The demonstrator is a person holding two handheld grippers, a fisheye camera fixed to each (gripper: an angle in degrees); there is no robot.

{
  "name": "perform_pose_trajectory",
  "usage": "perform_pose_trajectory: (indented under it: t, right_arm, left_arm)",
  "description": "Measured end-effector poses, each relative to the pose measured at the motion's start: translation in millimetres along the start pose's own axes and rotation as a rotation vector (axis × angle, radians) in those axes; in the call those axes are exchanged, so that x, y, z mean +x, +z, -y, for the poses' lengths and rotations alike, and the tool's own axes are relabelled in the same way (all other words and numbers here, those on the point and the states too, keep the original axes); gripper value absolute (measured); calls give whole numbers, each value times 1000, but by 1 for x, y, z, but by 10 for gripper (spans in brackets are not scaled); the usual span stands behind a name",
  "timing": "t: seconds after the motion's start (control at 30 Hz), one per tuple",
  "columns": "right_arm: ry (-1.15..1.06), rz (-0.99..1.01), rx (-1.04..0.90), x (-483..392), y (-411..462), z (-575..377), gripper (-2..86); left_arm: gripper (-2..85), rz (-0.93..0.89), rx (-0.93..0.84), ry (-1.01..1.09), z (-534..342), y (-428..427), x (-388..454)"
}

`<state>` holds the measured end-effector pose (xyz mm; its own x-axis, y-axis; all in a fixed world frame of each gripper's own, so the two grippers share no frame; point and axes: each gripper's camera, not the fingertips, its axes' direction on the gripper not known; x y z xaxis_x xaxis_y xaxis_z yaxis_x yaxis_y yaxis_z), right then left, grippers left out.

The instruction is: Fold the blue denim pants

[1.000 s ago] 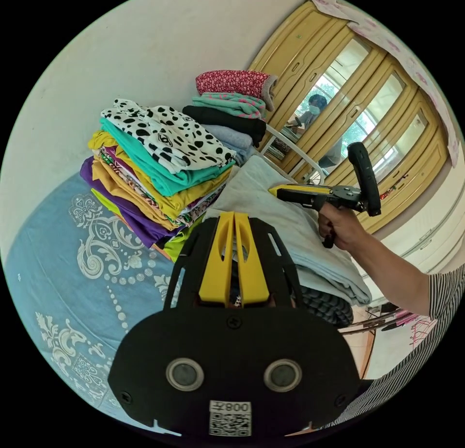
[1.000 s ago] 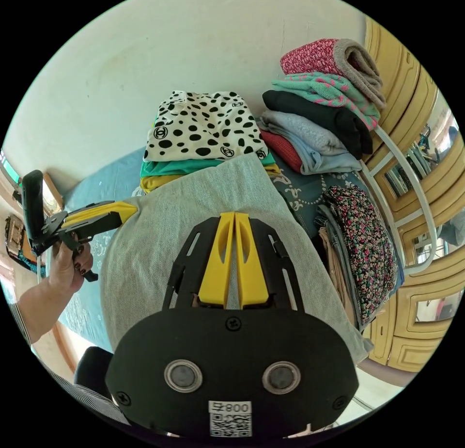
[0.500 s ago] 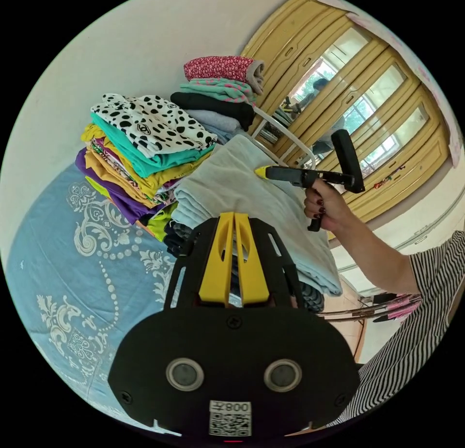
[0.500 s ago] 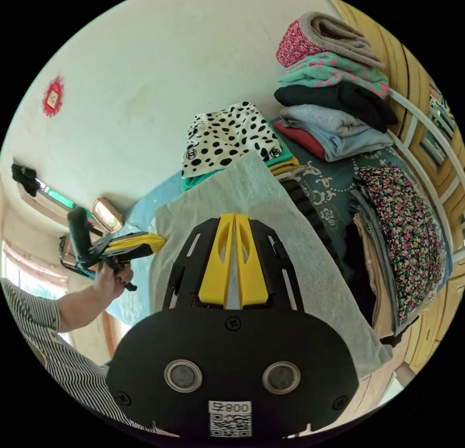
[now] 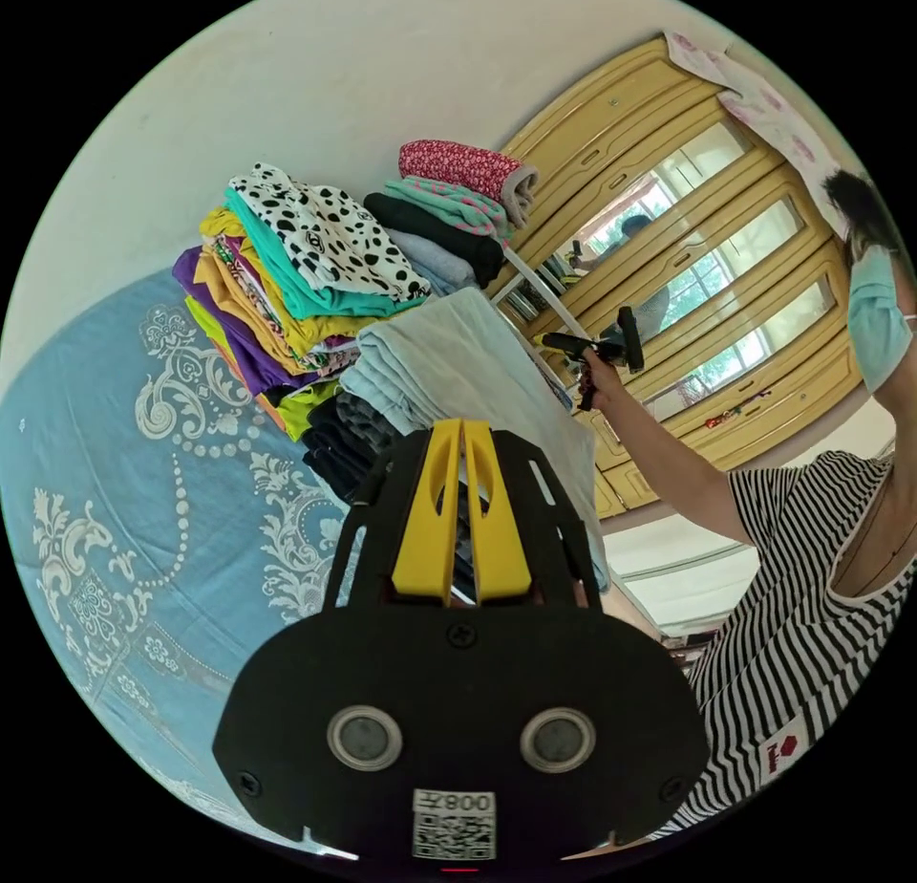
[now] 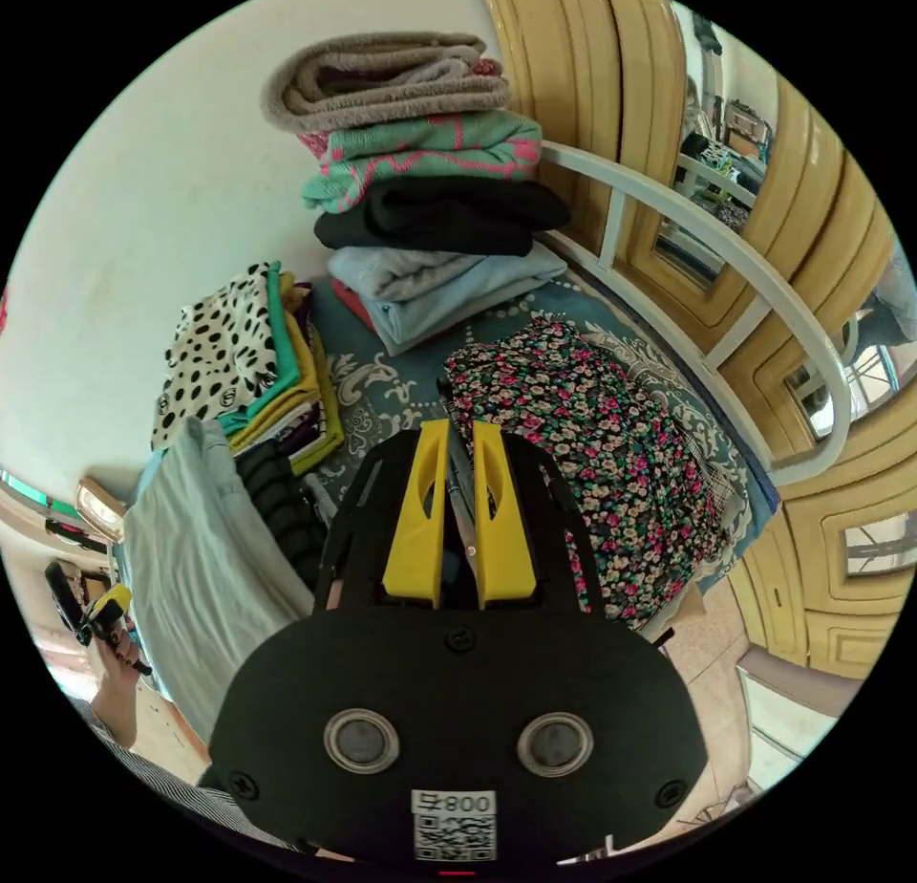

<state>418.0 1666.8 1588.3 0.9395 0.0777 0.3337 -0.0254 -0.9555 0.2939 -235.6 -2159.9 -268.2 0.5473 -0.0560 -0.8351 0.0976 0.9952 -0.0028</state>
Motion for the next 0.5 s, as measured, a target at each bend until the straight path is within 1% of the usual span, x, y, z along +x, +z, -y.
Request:
perform_pose_trajectory:
  t: [0.1,0.27,0.43,0.5]
  right_arm:
    - [-56,-57,-80,-15,34,27,71]
    - [-161,-237,-162,-50,82,59,78]
    - [-213,-333,-221,-68,112,62,73]
    - [-212,-350,-212,-71,116,57,64]
  left_arm:
    - [2,-11,-15,-42,-21,2,-16]
    - [2,-45,-2,-107,-56,5,-49]
    - [1,-83,4,-158,-91,8,-80]
    - [1,-90,2,-165,-109,11,-93]
